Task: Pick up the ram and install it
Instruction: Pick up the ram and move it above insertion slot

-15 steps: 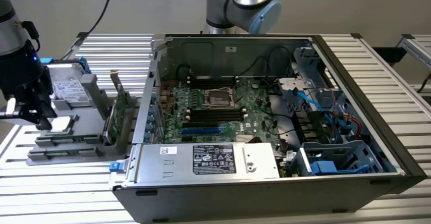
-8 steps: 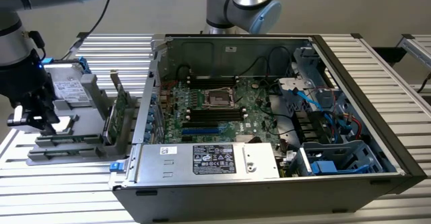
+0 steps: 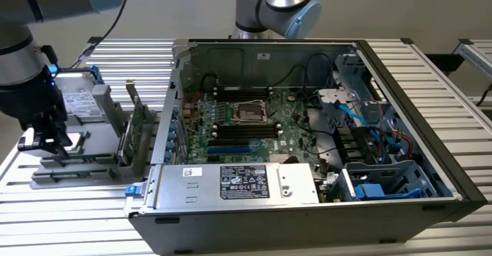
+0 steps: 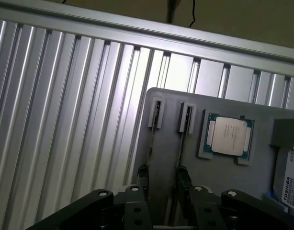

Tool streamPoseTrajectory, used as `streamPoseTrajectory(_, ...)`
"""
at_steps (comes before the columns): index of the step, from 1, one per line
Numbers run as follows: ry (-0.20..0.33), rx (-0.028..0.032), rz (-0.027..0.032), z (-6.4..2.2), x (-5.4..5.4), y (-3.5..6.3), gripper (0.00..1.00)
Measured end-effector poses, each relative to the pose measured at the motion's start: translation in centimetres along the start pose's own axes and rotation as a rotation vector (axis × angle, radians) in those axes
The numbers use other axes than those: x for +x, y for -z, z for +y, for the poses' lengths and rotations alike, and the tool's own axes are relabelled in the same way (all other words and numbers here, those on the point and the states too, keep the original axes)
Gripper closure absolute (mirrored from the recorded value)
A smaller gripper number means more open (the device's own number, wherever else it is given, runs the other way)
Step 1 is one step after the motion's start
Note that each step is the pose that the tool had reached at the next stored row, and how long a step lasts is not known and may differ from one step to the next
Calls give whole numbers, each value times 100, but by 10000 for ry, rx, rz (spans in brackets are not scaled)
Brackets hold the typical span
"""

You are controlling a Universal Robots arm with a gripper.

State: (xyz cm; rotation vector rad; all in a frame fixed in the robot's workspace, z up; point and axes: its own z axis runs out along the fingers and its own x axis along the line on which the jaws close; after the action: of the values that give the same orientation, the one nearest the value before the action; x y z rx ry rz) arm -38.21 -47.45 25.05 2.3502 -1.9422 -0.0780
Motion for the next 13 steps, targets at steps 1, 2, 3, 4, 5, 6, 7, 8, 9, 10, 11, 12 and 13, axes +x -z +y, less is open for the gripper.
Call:
streamPoseTrajectory(1, 29, -1, 4, -3, 1, -18, 64)
streamPoseTrajectory(2, 59, 0, 7, -7, 3, -36, 64)
streamPoseTrajectory(3, 83, 2, 8, -11, 5, -54, 64)
streamPoseTrajectory(4, 104, 2, 10, -14, 7, -72, 64)
streamPoseTrajectory(5, 122, 3, 12, -17, 9, -90, 64)
streamPoseTrajectory(6, 135, 3, 14, -20, 11, -108, 64)
streamPoseTrajectory(7, 143, 3, 15, -22, 14, -126, 64)
streamPoseTrajectory(8, 151, 3, 16, -26, 18, -144, 64)
streamPoseTrajectory(9, 156, 3, 17, -29, 23, -162, 64)
streamPoseTrajectory(10, 159, 3, 17, -33, 27, -179, 64)
streamPoseTrajectory(11, 164, 3, 17, -37, 33, -198, 64)
streamPoseTrajectory(12, 169, 4, 18, -41, 38, -216, 64)
streamPoseTrajectory(13, 173, 4, 18, -46, 44, -234, 64)
